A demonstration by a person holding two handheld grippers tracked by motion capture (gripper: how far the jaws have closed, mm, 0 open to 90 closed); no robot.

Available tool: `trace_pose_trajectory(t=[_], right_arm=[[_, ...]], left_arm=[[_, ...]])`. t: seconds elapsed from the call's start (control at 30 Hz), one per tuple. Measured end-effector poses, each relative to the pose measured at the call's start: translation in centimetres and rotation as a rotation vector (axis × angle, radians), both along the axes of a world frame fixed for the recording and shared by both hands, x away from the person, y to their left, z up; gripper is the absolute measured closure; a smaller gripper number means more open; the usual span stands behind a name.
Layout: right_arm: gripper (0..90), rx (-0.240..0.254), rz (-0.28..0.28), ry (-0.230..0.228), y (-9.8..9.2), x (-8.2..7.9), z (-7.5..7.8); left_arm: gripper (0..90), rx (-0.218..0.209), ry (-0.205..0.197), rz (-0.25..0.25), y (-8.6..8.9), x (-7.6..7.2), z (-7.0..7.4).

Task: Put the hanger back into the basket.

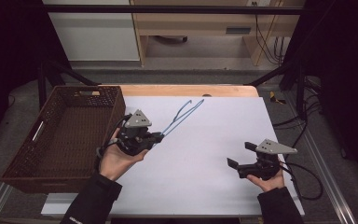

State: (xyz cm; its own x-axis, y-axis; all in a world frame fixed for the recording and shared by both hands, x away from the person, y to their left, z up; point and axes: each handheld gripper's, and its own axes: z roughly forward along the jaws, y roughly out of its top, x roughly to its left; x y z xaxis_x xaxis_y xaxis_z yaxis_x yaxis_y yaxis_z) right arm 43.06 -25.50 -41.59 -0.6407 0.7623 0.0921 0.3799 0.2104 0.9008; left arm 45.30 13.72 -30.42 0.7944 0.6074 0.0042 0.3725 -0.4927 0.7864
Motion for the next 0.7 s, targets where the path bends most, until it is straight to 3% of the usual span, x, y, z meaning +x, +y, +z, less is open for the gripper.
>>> trace_pose_trajectory(t=[0.47, 0.7], right_arm=[[4.8, 0.001, -0.012, 0.017, -0.8, -0.3, -0.3], [4.5, 0.001, -0.022, 0.015, -1.0, -0.3, -0.4]], left_arm=[[87.1, 0.028, 0.010, -0.020, 2.9, 0.4, 2.0], [87.1, -0.005, 0.001, -0.006, 5.2, 0.6, 3.1]])
